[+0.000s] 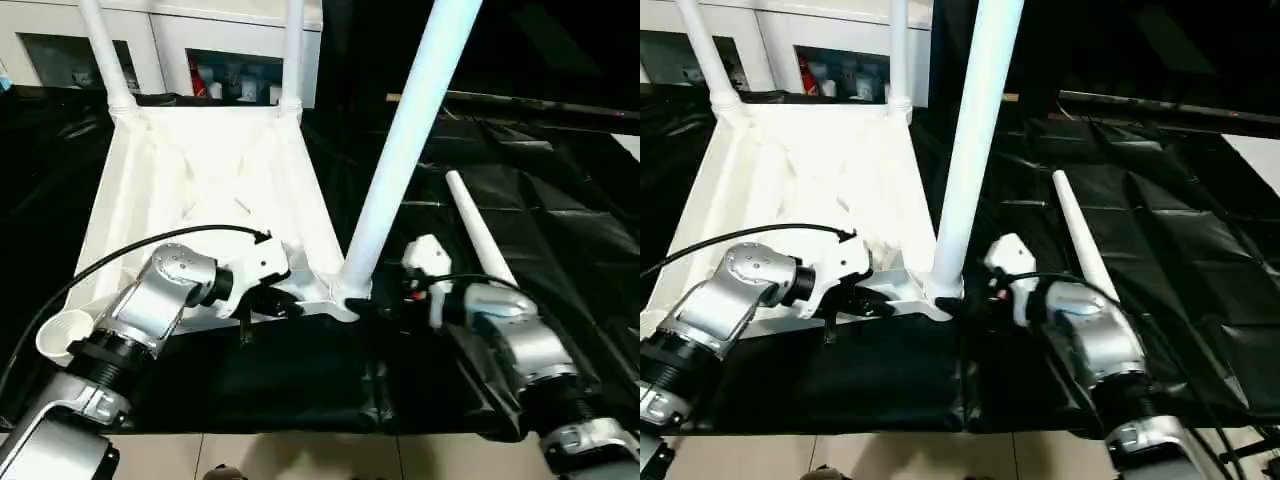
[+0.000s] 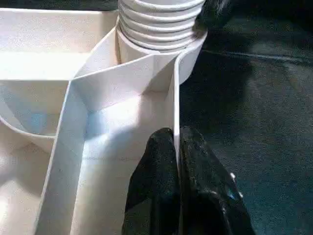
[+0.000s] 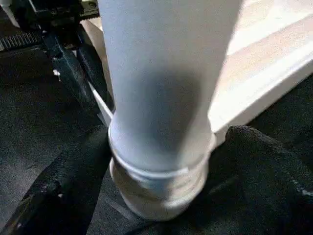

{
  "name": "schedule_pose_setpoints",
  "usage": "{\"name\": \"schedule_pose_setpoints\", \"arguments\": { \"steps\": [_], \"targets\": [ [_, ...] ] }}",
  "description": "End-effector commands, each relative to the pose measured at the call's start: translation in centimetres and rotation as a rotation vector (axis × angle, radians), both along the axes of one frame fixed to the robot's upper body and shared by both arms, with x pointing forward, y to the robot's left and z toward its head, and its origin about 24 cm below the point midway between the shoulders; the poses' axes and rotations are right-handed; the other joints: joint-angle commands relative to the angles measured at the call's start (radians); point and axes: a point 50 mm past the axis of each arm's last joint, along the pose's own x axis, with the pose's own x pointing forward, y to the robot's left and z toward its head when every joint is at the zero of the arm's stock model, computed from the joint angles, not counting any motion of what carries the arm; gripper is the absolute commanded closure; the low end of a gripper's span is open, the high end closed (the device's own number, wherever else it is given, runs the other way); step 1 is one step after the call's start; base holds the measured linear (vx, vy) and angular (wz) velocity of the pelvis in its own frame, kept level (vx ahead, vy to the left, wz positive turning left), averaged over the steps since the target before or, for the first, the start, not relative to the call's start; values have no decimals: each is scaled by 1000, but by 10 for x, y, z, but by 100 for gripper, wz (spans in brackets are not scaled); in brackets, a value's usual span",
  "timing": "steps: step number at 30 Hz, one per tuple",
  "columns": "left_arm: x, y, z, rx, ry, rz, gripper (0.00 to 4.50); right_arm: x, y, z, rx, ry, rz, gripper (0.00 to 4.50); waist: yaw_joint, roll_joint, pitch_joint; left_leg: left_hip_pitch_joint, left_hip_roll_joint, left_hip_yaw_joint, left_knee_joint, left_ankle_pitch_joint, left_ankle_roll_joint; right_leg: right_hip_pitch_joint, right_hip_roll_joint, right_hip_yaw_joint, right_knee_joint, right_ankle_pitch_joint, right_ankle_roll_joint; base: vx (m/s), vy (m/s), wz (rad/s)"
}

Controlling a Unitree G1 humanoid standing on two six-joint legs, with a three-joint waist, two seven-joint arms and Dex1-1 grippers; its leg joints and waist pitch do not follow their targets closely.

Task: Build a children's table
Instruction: Rotate leg to tighten

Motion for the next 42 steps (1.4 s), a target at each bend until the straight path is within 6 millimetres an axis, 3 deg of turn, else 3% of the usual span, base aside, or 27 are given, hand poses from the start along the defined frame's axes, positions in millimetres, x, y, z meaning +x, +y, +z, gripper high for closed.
{"name": "schedule_pose_setpoints", "arguments": {
  "steps": [1,8,19,23,24,25,28,30,31,32,34,38,40,42],
  "targets": [
    [-7,-14,-1,-54,30,-90,450,4,1,2,-24,-15,-5,49,-2,3,-62,6,13,10,-62,-191,22,59,-46,48,-54,-212,-187,0,0,0],
    [-7,-12,-1,-46,29,-82,450,7,4,2,-15,-21,-22,65,-1,1,-64,7,13,9,-61,-194,17,61,-45,48,-52,-211,-179,0,0,0],
    [-7,-11,-2,-46,33,-70,450,7,4,0,10,-7,-20,157,-2,3,-66,7,12,10,-58,-179,25,62,-44,47,-48,-184,-192,0,0,0],
    [-1,-12,-4,-46,28,6,450,11,5,-6,30,15,-135,168,-7,1,-62,5,11,9,-60,-200,14,61,-45,47,-52,-229,-183,0,0,0],
    [4,-16,-6,-53,14,75,450,16,5,-12,33,32,-245,171,-8,-1,-61,6,11,8,-61,-218,7,60,-46,47,-56,-270,-171,0,0,0],
    [4,-16,-6,-53,14,75,450,16,5,-12,33,32,-245,171,-12,-2,-58,5,9,8,-63,-239,0,57,-46,48,-63,-322,-155,0,0,0],
    [21,-33,-17,-41,-34,317,450,25,11,-31,68,133,-572,172,-16,-6,-53,9,6,3,-64,-289,-20,52,-50,44,-80,-484,-102,0,0,0],
    [24,-38,-21,-36,-37,366,450,26,15,-36,69,164,-670,173,-18,-6,-54,18,2,2,-60,-312,-29,43,-52,41,-90,-559,-73,0,0,0],
    [24,-38,-21,-36,-37,366,450,26,15,-36,69,164,-670,173,-16,-7,-56,13,1,1,-60,-308,-23,48,-52,39,-93,-569,-53,0,0,0],
    [27,-47,-25,-33,-34,424,450,28,22,-41,72,192,-764,173,-16,-3,-56,16,2,1,-60,-308,-19,41,-51,40,-95,-556,-49,0,0,0],
    [27,-55,-27,-29,-35,437,450,29,31,-42,53,204,-799,173,-20,-3,-59,11,1,0,-62,-310,-17,42,-46,39,-90,-532,-50,0,0,0],
    [30,-63,-25,-31,-49,436,450,32,55,-36,74,182,-744,173,-19,-8,-64,9,1,0,-63,-319,-8,43,-44,39,-87,-488,-49,0,0,0],
    [29,-62,-25,-27,-58,420,450,32,58,-33,94,176,-707,117,-19,-7,-64,7,2,0,-64,-317,-3,46,-45,39,-86,-471,-54,0,0,0],
    [28,-59,-25,-20,-67,398,450,32,60,-31,110,168,-673,98,-18,-9,-64,7,2,0,-65,-315,3,46,-45,39,-85,-465,-57,0,0,0]
  ]
}}
